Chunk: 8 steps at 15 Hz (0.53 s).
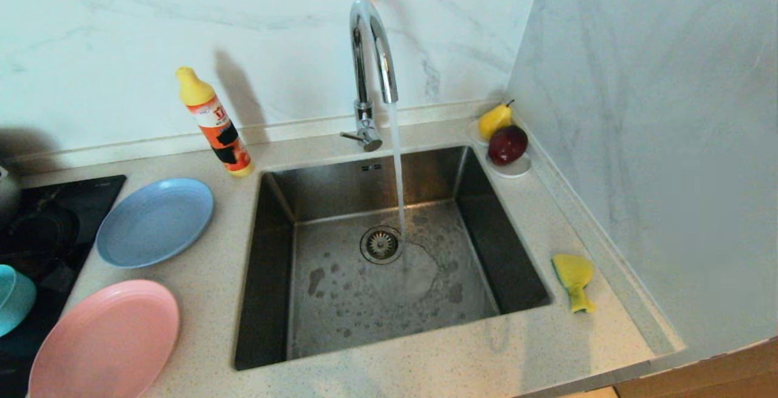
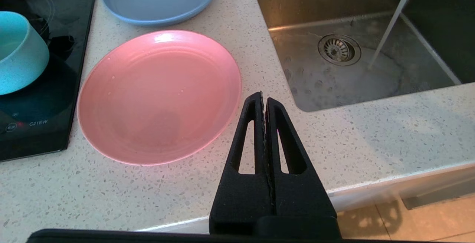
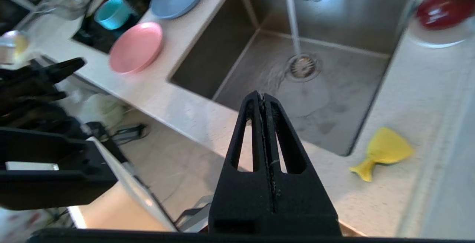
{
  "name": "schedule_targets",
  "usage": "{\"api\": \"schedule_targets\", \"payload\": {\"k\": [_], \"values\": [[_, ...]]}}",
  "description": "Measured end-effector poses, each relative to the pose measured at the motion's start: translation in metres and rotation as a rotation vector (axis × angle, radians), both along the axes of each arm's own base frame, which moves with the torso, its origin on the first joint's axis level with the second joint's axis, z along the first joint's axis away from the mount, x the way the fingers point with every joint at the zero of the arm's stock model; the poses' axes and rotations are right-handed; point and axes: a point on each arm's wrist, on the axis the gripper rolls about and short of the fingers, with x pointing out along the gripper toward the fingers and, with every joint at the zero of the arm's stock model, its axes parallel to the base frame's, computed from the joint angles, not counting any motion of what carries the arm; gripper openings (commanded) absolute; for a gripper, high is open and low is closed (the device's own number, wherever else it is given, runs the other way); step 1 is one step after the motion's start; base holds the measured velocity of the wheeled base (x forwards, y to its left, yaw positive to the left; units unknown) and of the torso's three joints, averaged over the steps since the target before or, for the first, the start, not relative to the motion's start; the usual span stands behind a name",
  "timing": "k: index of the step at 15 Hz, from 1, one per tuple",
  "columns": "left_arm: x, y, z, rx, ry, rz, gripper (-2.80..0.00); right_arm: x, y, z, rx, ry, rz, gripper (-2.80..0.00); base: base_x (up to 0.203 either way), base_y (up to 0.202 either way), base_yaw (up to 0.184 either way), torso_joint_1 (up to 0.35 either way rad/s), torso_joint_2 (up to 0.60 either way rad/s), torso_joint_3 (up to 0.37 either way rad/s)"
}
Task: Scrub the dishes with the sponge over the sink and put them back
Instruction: Pick up a bowl and the sponge
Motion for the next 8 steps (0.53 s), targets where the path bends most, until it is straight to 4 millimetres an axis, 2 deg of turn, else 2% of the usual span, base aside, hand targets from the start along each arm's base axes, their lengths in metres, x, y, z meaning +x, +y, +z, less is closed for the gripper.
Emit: {"api": "schedule_targets", "payload": {"k": [5, 8], "values": [[0.000, 0.000, 0.000, 0.000, 0.000, 0.000, -2.80, 0.021, 0.003, 0.001, -0.009, 0.054, 0.027, -2.80, 0.000, 0.000, 0.000, 0.000, 0.00, 0.000], [0.000, 0.000, 0.000, 0.000, 0.000, 0.000, -2.80, 0.034, 0.012, 0.001, -0.044, 0.077, 0.003, -2.80, 0.000, 0.000, 0.000, 0.000, 0.00, 0.000]]}}
